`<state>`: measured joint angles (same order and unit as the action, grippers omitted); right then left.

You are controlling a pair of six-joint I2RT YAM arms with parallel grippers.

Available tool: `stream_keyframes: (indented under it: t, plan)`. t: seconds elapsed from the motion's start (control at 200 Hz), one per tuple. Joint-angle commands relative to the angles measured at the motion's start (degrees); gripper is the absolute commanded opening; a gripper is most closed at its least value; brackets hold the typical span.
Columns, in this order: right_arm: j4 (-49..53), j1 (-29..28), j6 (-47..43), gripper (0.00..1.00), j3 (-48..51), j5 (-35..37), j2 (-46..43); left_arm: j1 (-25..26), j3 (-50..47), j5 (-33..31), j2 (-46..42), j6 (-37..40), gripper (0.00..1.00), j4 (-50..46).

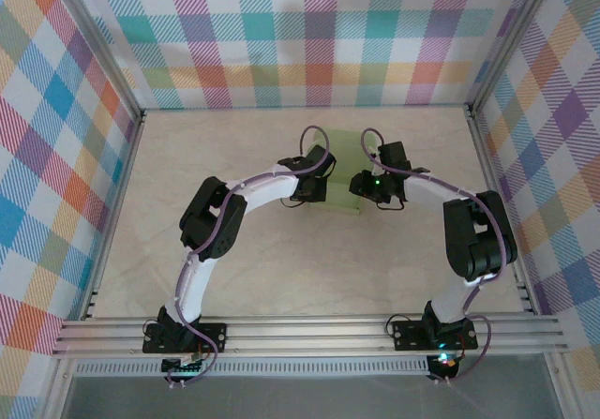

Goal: Fold the paper box

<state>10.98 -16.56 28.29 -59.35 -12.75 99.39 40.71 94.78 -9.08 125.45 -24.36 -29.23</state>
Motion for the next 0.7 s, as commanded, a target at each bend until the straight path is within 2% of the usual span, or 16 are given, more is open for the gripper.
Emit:
stream_keyframes:
  t: [0.0, 0.245, 0.305, 0.34, 0.695]
  plan:
    - [0.5, -0.5, 0.9, 0.37, 1.3, -2.8, 1.9, 0.7, 1.5, 0.9, 0.4, -0.2, 0.00, -0.4]
    - [0.2, -0.6, 1.3, 0.37, 1.4, -3.1, 1.9, 0.7, 2.0, -1.3, 0.7, -0.1, 0.00, -1.3]
    - [0.3, -0.6, 1.3, 0.37, 1.3, -3.0, 1.7, 0.7, 1.6, -0.2, 0.1, -0.2, 0.21, -0.5]
    - [0.3, -0.6, 1.2, 0.37, 1.3, -3.0, 1.6, 0.7, 1.5, 0.3, -0.3, -0.3, 0.28, -0.1]
    - [0.3, -0.6, 1.3, 0.37, 1.5, -2.5, 1.5, 0.3, 1.9, -0.2, -3.3, -0.2, 0.36, 0.0]
